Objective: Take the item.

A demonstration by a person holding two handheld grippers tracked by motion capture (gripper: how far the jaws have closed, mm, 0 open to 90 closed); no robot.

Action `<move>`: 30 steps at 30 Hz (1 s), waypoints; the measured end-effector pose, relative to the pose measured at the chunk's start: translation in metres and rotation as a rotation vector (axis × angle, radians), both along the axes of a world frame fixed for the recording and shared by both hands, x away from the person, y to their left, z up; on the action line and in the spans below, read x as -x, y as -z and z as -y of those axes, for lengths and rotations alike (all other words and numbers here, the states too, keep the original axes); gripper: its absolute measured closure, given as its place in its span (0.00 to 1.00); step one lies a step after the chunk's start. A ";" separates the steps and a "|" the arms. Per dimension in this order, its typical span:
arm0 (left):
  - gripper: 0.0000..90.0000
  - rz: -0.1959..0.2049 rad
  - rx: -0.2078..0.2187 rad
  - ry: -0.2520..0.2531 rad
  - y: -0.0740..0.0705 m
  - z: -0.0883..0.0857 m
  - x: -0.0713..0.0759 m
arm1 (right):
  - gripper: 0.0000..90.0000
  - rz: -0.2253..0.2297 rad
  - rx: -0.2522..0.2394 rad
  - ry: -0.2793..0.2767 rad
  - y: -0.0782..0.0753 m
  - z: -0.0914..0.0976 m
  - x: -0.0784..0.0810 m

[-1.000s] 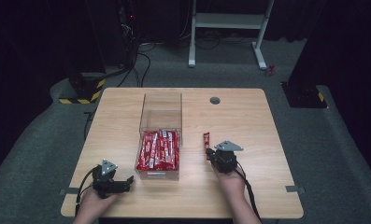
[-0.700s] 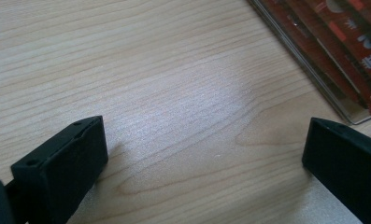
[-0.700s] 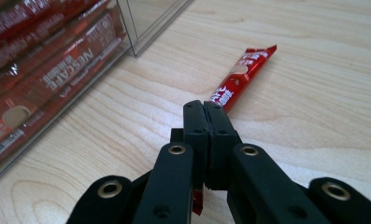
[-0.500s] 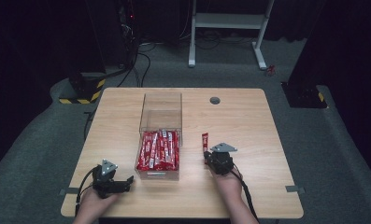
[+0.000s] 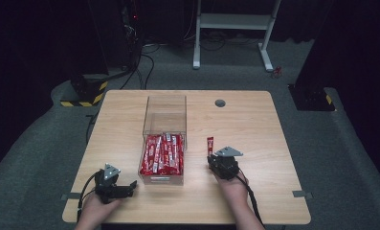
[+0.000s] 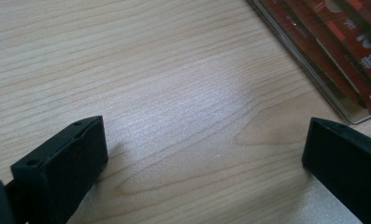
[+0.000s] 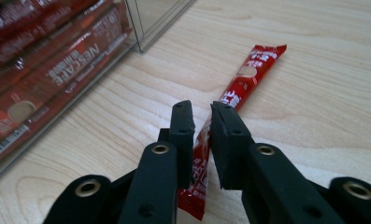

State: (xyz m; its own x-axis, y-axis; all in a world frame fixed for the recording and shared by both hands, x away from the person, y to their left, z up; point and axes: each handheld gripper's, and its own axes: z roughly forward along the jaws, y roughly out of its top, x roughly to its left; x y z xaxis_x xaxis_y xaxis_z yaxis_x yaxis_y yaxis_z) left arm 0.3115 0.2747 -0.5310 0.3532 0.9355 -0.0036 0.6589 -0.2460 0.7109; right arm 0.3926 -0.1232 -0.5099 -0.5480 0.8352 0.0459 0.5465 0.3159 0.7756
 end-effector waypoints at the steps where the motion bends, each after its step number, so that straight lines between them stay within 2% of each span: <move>1: 0.01 0.000 0.000 0.000 0.000 0.000 0.000 | 0.85 0.008 -0.006 0.001 -0.002 0.000 0.001; 13: 0.01 0.000 0.000 0.001 0.000 0.000 0.000 | 0.63 0.086 -0.035 -0.029 -0.023 0.000 0.009; 22: 0.01 0.000 0.000 0.002 0.000 0.000 0.000 | 0.45 0.112 -0.077 -0.047 -0.035 0.001 0.014; 30: 0.01 0.000 0.000 0.003 0.000 0.000 0.000 | 0.32 0.135 -0.112 -0.033 -0.043 0.002 0.016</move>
